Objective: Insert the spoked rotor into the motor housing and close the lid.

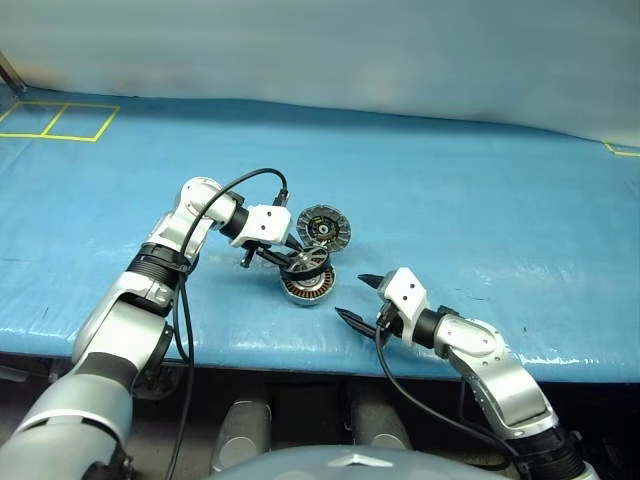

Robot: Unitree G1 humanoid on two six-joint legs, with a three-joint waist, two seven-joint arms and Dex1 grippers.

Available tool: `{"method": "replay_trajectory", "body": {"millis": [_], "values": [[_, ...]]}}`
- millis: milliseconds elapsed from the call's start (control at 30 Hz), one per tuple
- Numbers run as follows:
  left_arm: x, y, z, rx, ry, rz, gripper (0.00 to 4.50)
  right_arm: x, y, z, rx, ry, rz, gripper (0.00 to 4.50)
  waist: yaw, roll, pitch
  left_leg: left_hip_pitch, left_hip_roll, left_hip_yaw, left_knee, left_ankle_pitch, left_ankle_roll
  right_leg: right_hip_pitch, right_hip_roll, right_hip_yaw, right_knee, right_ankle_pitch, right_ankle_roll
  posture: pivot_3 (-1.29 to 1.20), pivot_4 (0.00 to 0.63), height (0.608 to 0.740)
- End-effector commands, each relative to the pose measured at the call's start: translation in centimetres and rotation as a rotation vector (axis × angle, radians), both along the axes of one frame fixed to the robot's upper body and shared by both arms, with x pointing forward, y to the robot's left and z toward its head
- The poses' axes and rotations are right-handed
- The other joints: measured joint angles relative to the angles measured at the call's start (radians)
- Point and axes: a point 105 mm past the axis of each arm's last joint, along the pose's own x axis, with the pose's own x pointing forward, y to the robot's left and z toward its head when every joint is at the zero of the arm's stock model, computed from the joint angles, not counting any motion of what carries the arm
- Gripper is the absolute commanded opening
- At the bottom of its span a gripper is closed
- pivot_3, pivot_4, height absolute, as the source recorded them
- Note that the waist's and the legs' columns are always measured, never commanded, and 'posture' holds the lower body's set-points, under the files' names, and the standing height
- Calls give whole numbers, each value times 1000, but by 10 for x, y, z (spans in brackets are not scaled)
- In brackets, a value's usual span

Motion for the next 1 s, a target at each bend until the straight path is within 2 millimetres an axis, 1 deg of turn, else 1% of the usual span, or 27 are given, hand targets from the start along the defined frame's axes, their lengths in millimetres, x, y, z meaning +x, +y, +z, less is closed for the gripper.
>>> {"method": "replay_trajectory", "body": {"millis": [33,567,633,667,767,1000], "values": [[3,-5,10,-15,-43,-16,1037,-2,4,15,66,-48,26,4159,0,0,0,0,0,0,0,0,0,0,0,0,0,0,0,0,150,740],[2,-5,7,3,-43,-25,1037,-1,3,12,50,-54,17,4159,0,0,0,0,0,0,0,0,0,0,0,0,0,0,0,0,150,740],[3,-6,7,3,-45,-25,1704,-1,3,12,47,-56,14,4159,0,0,0,0,0,0,0,0,0,0,0,0,0,0,0,0,150,740],[3,-6,8,1,-57,-24,1846,-1,3,12,46,-56,13,4159,1,0,0,0,0,0,0,0,0,0,0,0,0,0,0,0,150,740],[5,-8,9,-7,-80,-19,2785,-1,3,12,43,-56,11,4159,1,0,0,0,0,0,0,0,0,0,0,0,0,0,0,0,150,740],[5,-11,15,-55,-74,-7,2785,0,3,11,39,-55,6,4159,1,0,0,-1,0,0,0,0,0,0,0,0,0,0,0,0,150,740]]}}
